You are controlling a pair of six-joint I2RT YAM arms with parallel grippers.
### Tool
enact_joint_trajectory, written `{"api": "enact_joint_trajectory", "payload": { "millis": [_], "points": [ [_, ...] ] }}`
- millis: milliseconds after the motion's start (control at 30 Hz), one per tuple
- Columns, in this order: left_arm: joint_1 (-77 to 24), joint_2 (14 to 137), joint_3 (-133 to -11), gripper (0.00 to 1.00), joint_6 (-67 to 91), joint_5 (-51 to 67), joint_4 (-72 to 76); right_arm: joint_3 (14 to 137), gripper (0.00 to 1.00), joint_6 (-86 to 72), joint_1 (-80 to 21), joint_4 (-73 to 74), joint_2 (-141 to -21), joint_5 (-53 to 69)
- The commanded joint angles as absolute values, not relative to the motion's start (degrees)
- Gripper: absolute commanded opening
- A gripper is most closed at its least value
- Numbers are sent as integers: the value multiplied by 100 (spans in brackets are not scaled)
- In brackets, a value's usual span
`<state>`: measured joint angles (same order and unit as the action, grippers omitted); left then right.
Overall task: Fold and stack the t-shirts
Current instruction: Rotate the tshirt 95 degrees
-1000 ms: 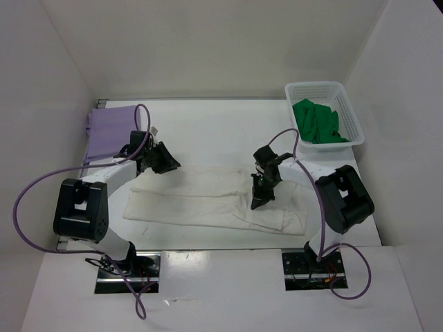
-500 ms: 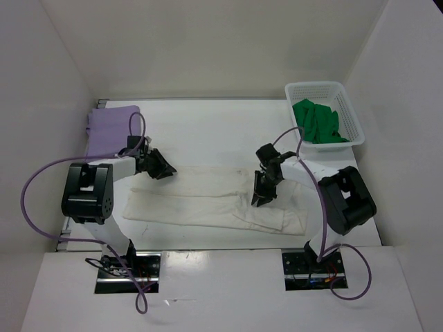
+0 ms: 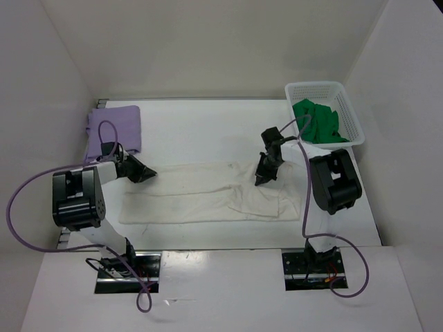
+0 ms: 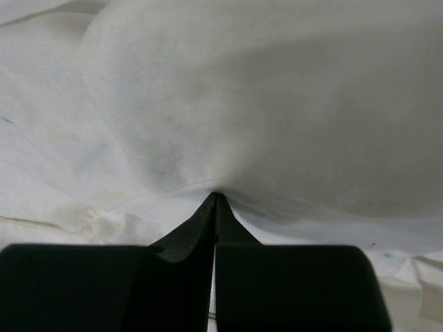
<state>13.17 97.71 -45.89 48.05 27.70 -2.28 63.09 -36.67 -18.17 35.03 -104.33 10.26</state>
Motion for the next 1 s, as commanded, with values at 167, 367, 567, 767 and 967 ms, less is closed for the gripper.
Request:
{"api": "enact_joint_trajectory", "payload": {
  "millis": [167, 367, 567, 767, 967],
  "points": [
    [529, 8376, -5289, 18, 4869, 2277, -386, 9440, 0, -3551, -2145, 3031, -12777, 808],
    [-316, 8272, -5327, 16, 4623, 1960, -650, 13687, 0, -3262, -2206, 4155, -15044, 1079],
    [-580, 8095, -5221, 15, 4500, 1740, -835, 16122, 2, -3129, -2259, 5319, -15561, 1247],
    [-633, 8200, -5405, 12, 4378, 1740, -835, 13988, 31, -2804, -2320, 4432, -13226, 1291],
    [-633, 8314, -5572, 2, 4122, 1600, -1037, 10094, 6, -2804, -2320, 3149, -11095, 1301]
  ]
}}
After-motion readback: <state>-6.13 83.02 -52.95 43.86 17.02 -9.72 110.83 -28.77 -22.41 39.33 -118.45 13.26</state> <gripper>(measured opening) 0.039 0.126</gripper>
